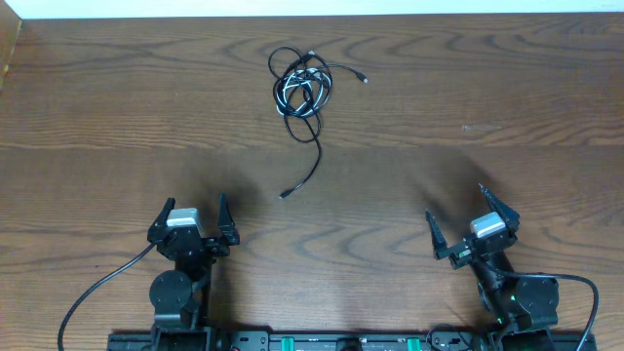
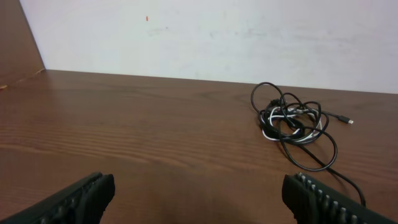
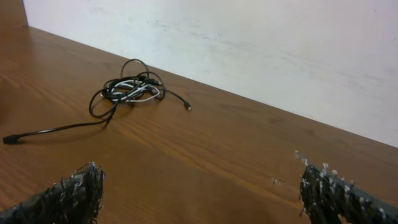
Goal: Untangle cables
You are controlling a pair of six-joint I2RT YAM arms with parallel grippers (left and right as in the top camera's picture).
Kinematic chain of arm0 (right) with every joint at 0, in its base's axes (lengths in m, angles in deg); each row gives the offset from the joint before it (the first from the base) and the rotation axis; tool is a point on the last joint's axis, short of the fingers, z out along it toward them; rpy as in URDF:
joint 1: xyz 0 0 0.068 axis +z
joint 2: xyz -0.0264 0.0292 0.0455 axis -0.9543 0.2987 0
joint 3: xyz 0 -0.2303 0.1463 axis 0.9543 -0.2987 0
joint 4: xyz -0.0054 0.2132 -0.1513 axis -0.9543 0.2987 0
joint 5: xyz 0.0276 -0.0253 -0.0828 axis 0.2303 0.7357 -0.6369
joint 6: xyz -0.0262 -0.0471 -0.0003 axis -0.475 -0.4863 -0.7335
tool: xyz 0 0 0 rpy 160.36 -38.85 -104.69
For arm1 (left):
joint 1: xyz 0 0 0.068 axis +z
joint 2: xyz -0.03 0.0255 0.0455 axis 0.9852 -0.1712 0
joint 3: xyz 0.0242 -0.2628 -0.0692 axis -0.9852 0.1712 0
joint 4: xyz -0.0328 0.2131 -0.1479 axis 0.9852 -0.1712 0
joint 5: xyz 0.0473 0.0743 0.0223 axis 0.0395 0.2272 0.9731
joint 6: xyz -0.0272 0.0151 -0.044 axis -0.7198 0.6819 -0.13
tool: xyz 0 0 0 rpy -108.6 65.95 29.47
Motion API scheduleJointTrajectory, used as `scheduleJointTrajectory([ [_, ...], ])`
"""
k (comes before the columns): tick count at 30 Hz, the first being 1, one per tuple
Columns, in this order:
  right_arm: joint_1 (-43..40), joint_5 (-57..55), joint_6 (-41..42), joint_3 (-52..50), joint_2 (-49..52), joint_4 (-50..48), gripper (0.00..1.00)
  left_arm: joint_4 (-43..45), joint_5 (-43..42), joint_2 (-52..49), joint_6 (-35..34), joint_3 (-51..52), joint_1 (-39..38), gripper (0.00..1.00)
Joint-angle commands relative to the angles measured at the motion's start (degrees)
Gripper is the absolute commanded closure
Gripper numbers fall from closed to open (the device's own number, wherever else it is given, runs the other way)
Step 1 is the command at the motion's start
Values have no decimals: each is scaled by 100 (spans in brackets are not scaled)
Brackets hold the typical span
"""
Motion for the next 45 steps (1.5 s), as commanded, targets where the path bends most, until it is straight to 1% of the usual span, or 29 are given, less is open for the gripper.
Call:
scheduleJointTrajectory([
  [1,-39,-66,39,-7,-39,33,1,-236,57,33,96,103,11,8],
  [9,-39,-66,39,-7,-39,33,1,-238,52,31,90,101,11,8],
  [13,-39,-66,39,-7,-39,33,1,-240,50,24,-144,98,11,8],
  [19,-39,-66,39,-7,-39,33,1,-251,48,-160,-221,-7,11,8],
  [22,-39,-66,39,-7,-39,33,1,-245,50,-531,-363,-164,11,8],
  [40,-39,-66,39,-7,-39,33,1,-229,28,-3235,-413,-1255,11,8],
  [45,-39,-66,39,-7,-39,33,1,-262,-236,-3873,-426,-1523,11,8],
])
